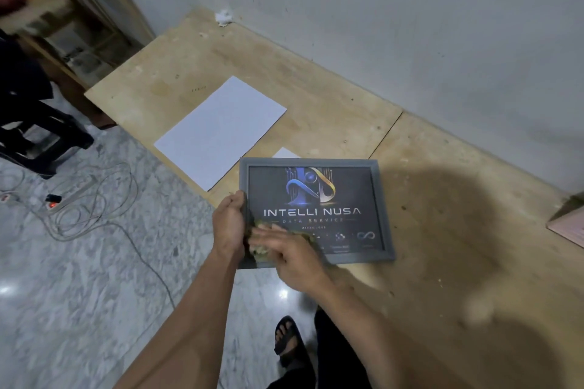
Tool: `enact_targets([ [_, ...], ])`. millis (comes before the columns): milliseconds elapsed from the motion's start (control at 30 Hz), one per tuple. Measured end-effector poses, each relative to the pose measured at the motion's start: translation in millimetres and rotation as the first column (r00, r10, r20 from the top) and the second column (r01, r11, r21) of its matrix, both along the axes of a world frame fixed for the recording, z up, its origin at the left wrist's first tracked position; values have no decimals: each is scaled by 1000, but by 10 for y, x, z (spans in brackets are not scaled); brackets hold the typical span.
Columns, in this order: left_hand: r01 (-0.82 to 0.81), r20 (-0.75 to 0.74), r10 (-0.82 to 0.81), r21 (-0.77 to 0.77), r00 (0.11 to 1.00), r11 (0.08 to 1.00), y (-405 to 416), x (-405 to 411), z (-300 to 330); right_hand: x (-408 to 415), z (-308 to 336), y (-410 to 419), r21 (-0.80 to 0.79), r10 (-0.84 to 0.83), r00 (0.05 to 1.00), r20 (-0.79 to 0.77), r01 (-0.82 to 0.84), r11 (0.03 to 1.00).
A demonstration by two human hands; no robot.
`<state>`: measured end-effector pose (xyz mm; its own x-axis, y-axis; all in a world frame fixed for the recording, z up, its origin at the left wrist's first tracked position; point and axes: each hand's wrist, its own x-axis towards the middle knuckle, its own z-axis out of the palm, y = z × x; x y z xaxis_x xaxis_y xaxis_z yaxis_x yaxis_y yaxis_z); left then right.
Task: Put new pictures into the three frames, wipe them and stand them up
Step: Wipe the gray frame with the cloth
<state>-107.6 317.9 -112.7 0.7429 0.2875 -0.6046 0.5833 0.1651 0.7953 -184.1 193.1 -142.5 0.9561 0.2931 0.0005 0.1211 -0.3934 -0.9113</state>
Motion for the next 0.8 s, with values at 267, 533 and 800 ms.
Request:
enact_targets([
  [267, 154, 40, -159, 105, 986, 982, -175, -44, 90, 293, 568, -431, 212, -305, 911, -277, 368, 905],
  [533, 45, 33, -49, 105, 998, 993, -198, 27, 56, 606, 121, -112, -104, -162, 984, 76, 169, 980],
  [800, 90, -60, -82, 140, 995, 986, -139, -102, -170, -201, 241, -215, 168, -114, 872, -475, 217, 961],
])
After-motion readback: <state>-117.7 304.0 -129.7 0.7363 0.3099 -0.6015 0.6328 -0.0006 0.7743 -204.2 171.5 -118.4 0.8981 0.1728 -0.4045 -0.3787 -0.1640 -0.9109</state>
